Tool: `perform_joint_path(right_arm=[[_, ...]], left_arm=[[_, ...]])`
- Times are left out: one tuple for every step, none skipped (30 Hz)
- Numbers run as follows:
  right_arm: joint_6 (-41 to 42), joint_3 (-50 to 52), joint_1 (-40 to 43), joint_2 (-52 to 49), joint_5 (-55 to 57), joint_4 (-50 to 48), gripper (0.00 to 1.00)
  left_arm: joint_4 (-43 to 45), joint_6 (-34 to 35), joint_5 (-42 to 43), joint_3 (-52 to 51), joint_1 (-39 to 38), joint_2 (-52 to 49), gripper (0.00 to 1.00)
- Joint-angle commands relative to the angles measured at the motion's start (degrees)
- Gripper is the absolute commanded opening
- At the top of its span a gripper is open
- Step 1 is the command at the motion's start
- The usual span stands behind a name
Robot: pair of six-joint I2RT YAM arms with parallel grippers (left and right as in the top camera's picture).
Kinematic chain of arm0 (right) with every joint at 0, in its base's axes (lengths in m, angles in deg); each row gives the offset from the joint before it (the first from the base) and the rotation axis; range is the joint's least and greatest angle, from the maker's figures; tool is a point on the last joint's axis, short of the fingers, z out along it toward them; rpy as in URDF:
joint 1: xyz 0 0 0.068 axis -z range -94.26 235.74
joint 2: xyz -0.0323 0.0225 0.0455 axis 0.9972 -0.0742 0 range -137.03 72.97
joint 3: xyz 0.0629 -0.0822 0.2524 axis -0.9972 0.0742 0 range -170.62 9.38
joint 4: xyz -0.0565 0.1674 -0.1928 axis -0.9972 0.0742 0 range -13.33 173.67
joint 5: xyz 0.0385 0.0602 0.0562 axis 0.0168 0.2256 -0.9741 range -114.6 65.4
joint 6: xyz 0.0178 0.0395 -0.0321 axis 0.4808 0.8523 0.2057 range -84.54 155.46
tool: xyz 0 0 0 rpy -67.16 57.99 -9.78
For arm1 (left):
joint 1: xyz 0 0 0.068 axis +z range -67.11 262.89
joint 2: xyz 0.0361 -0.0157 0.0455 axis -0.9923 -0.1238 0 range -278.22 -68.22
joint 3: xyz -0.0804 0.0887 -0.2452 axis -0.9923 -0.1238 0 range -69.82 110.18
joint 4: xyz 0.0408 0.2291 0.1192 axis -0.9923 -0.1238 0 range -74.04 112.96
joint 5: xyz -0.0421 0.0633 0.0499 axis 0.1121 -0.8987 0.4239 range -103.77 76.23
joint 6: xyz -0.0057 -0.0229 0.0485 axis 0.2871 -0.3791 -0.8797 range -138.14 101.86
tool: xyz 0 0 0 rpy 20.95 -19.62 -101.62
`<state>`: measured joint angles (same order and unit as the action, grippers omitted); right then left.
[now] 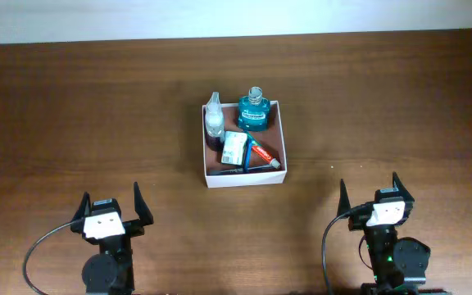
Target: Pack container
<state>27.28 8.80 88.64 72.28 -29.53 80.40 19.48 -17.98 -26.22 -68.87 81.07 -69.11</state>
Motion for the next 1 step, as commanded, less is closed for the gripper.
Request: perform_joint_path(right_arm=[[-0.3, 0.3, -0.3, 0.5, 0.7, 0.4, 0.99]], left_arm=[[0.0, -0.9, 0.5, -0.4, 0.3, 0.5, 0.99]])
